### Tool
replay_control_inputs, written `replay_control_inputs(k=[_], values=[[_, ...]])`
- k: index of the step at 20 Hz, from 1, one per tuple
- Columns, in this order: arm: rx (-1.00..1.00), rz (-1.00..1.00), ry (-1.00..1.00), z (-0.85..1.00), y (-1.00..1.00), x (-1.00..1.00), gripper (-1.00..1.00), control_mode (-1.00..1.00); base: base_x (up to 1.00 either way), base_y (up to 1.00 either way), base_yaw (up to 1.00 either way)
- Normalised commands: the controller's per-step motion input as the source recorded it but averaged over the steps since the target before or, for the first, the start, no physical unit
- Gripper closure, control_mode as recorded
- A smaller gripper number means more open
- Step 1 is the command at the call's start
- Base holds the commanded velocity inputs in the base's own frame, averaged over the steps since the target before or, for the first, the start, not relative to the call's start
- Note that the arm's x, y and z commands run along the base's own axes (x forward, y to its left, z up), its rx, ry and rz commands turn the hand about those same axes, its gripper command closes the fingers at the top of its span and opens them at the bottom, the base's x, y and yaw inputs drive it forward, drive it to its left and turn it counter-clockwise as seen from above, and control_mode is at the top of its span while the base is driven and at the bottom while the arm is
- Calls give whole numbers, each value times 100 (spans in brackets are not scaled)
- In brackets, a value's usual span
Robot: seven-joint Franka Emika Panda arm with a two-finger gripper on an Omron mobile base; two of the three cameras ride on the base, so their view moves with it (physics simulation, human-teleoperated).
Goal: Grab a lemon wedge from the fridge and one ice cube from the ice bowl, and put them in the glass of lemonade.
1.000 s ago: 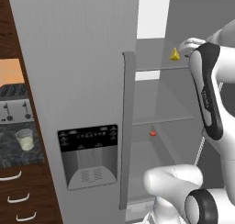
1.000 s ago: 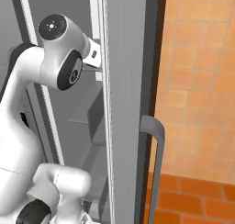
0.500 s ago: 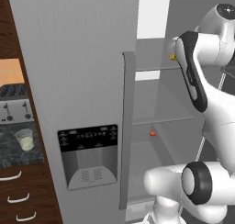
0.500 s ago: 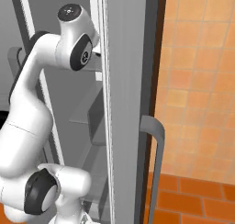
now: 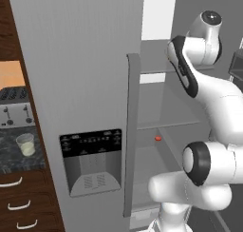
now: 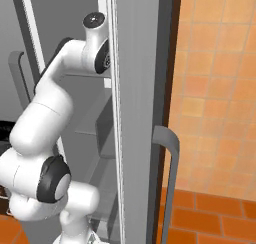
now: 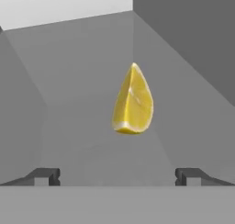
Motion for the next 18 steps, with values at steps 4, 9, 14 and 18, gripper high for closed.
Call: replay_control_inputs(k=[4, 9, 14, 18], values=[[0, 0, 5, 0, -57, 54, -100, -100, 0, 0, 0], [-1, 0, 1, -4, -11, 60, -100, -100, 0, 0, 0], [0, 0, 5, -16, 0, 39, -100, -100, 0, 0, 0], [0, 0, 2, 0, 6, -9, -100, -100, 0, 0, 0]])
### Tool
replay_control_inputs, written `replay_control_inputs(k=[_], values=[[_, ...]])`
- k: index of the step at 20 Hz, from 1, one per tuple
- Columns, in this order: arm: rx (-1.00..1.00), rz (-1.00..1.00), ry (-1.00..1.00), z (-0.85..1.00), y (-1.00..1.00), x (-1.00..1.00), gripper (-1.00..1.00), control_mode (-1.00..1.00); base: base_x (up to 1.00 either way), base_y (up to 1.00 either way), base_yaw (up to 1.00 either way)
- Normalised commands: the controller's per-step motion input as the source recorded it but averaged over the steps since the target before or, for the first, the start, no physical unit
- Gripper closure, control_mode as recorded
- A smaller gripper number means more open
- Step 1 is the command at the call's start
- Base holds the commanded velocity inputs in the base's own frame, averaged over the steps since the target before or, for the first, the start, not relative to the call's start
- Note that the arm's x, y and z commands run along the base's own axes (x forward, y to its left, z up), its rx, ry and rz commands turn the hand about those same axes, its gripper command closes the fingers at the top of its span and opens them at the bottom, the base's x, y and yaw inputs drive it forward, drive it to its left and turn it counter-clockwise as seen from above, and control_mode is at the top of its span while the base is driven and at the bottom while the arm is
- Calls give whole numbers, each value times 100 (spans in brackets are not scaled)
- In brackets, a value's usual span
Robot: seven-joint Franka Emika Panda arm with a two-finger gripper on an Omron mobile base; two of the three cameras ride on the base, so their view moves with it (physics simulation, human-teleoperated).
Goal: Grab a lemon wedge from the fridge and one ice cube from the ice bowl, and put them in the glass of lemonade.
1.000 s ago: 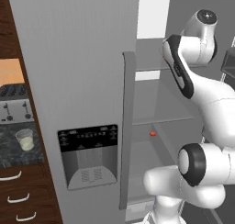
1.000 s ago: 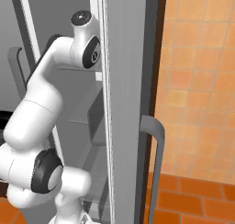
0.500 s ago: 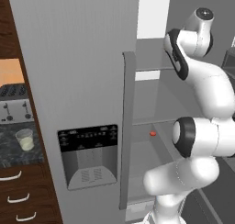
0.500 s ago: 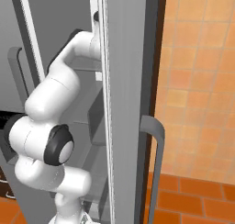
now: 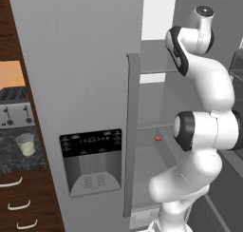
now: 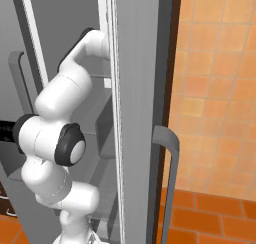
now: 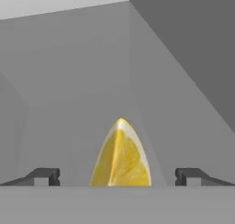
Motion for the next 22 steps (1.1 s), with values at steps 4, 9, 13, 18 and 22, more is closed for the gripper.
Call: replay_control_inputs(k=[4, 9, 13, 18, 22], values=[[0, 0, 6, -2, 1, -5, -100, -100, 0, 0, 0], [0, 0, 0, -10, 0, -8, -100, -100, 0, 0, 0], [0, 0, 0, -11, 0, -19, -100, -100, 0, 0, 0], [0, 0, 0, -8, 0, 4, -100, -100, 0, 0, 0], [0, 0, 0, -37, 0, 30, -100, -100, 0, 0, 0]])
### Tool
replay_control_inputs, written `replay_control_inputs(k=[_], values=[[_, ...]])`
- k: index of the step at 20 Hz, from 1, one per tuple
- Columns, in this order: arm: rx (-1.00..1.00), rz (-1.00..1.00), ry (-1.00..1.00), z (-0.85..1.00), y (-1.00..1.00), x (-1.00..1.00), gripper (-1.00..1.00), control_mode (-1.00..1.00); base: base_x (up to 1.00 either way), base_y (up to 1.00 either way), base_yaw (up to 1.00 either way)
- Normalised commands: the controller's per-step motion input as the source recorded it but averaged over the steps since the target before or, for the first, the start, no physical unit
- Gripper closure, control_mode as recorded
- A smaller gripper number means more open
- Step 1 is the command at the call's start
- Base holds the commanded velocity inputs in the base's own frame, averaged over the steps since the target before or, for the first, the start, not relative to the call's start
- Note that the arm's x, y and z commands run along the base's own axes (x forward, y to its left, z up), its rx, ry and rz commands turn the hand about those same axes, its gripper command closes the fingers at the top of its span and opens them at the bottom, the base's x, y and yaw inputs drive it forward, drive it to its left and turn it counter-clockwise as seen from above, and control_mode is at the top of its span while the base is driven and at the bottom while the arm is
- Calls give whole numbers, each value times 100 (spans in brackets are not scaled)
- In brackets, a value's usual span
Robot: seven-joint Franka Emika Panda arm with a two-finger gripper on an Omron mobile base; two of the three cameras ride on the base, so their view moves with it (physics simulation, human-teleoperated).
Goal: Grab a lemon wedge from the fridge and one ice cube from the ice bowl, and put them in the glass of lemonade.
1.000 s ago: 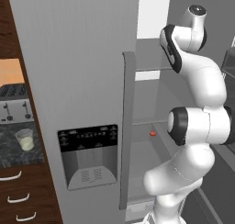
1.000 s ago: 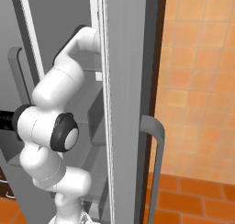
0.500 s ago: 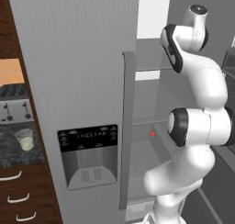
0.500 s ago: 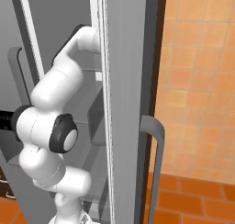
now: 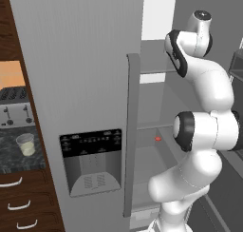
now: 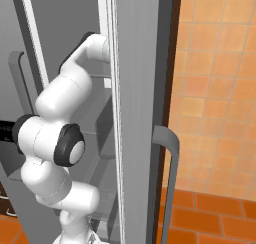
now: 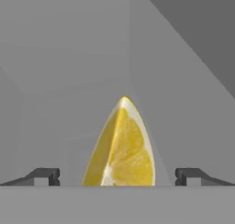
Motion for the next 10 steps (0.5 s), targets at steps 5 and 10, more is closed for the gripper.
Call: replay_control_inputs(k=[5, 10], values=[[0, 0, 0, -22, 0, 0, -100, -100, 0, 0, 0], [0, 0, 0, -6, 0, 0, 100, -100, 0, 0, 0]])
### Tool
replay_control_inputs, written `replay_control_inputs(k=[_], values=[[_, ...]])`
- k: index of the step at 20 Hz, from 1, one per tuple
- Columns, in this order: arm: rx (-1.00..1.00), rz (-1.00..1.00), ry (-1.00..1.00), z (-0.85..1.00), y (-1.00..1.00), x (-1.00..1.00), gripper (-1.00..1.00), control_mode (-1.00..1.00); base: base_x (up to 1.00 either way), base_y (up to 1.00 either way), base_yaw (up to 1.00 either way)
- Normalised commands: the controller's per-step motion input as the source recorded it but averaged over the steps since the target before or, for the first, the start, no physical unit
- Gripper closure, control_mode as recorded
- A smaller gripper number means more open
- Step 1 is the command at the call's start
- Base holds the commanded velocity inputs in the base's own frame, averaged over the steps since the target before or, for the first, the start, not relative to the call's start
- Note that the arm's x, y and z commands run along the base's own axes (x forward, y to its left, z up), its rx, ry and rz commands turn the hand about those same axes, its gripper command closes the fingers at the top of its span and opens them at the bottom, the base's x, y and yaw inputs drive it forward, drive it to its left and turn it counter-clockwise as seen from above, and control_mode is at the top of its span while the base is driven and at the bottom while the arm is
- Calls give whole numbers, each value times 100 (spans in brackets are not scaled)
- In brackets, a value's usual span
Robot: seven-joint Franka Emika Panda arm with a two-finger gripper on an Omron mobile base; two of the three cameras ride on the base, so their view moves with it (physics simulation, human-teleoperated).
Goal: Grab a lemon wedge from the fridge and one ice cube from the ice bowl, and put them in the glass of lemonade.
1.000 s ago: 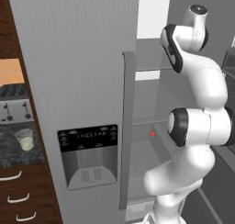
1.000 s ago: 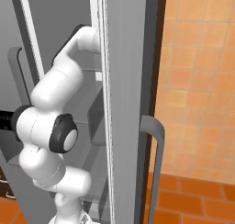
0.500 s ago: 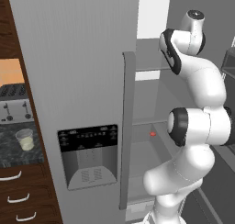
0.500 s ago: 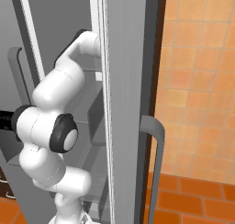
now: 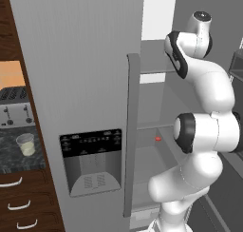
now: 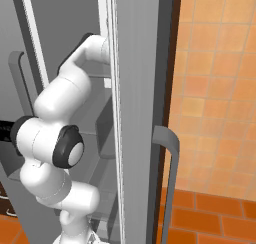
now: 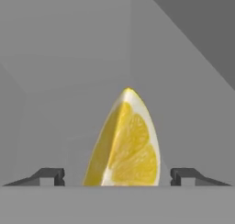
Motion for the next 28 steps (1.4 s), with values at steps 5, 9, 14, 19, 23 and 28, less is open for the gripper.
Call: replay_control_inputs(k=[5, 9, 14, 19, 23, 28], values=[[0, 0, 0, -1, 0, -2, 100, -100, 0, 0, 0], [0, 0, 0, 0, 1, -36, 100, -100, 0, 0, 0], [0, 2, -8, 0, 16, -94, 100, -100, 0, 0, 0], [0, 9, -8, 0, 43, -100, 100, -100, 0, 0, 0], [0, 10, 0, -8, 54, -100, 100, -100, 0, 0, 0], [0, 7, 0, -20, 32, -100, 100, -100, 0, 0, 0]])
